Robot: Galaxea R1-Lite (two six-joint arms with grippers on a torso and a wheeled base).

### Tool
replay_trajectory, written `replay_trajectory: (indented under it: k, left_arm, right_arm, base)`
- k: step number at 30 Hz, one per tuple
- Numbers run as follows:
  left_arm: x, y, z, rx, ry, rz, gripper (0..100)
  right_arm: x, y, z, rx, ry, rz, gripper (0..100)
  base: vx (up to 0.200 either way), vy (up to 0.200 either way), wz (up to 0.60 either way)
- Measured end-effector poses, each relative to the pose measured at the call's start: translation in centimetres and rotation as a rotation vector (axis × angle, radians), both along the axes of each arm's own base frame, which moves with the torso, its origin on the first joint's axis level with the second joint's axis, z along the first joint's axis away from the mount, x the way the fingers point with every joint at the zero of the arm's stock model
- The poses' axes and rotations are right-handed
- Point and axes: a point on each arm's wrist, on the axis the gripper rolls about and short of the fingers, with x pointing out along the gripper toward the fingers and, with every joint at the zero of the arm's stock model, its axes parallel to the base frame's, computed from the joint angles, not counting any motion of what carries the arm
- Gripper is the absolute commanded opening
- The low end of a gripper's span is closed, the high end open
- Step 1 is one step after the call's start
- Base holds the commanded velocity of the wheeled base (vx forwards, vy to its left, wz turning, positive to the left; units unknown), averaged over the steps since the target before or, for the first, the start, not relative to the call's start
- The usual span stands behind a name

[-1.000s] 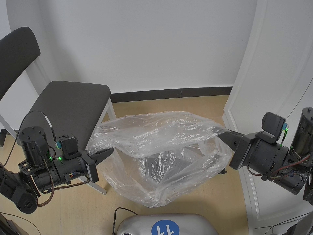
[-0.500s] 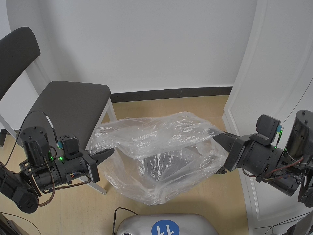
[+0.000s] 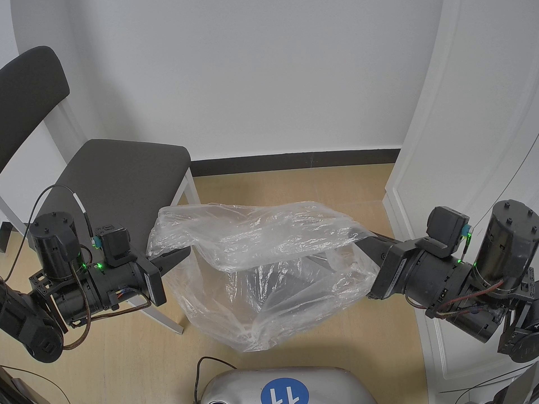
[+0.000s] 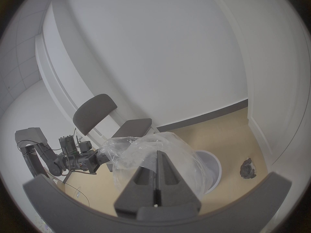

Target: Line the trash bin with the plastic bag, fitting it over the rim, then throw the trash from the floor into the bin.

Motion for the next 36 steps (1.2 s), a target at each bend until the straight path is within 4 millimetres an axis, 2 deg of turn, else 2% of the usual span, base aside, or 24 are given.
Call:
replay_trajectory:
  k: [36]
  left_arm:
    - [-0.1,0.0,0.2,-0.001,-0.008,0.004,0]
  right_arm:
    - [0.5,0.3,-1.8,-0.023,0.031,-0.010,0]
  base:
    - [0.000,0.000,0.00]
